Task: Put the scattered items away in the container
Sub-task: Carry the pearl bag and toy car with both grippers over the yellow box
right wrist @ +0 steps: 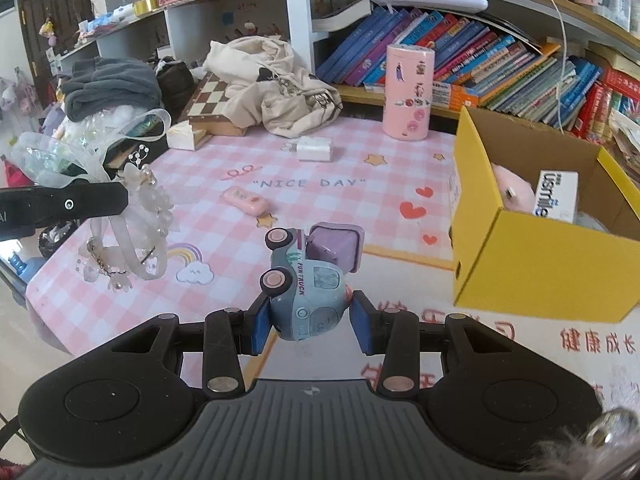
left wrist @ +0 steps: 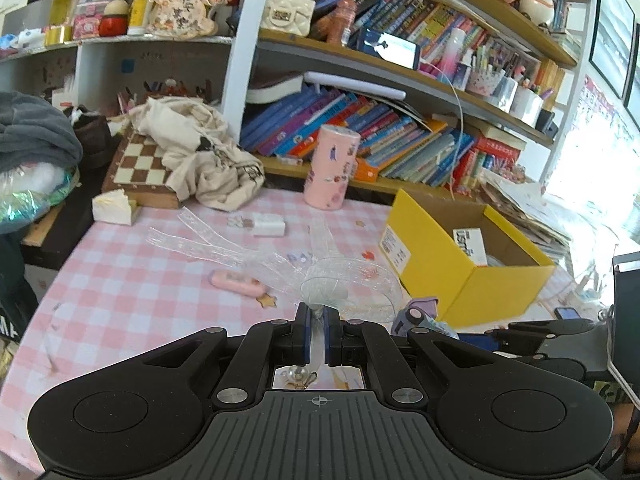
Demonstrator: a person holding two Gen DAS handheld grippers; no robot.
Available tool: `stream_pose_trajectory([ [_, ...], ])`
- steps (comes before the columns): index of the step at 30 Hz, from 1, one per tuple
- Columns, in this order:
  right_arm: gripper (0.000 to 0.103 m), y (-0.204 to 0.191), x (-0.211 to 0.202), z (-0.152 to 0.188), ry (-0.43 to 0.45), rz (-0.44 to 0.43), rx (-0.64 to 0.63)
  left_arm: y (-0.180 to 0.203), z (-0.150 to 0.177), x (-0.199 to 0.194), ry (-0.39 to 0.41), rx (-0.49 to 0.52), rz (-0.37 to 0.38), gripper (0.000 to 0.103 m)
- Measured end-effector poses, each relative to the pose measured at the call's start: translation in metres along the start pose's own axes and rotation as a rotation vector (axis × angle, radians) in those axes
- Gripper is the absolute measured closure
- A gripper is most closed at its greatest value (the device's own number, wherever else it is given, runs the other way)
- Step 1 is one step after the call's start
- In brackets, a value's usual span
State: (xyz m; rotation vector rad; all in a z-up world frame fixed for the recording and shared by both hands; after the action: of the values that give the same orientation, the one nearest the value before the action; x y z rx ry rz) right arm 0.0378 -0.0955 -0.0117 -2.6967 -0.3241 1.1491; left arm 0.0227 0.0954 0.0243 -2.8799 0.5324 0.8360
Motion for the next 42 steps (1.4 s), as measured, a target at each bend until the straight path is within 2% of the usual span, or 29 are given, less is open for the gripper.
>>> stream_pose_trajectory([
  [15,0.064,0.030,-0.018,0.023,-0.036,0.079,0.051,0.033,0.013,0.007,-0.037,0.014,0.102,0.099],
  [42,0.064,0.119,-0.078,0.032,0.058,0.214,0.209,0.111,-0.017,0.024,-0.007,0.146,0.222,0.099],
])
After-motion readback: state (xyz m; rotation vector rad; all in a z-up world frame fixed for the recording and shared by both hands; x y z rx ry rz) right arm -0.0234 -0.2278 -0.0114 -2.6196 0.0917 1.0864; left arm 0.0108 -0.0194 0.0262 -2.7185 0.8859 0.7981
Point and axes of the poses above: each gripper's, at about its wrist camera, not at the fingertips, and x roughly the way its jaws point, y to its right, z to its underside, the point moved 3 cm from there along x, roughly the way its jaws point, and after that the axes turned 15 degrees about x, right-handed, at the moved point
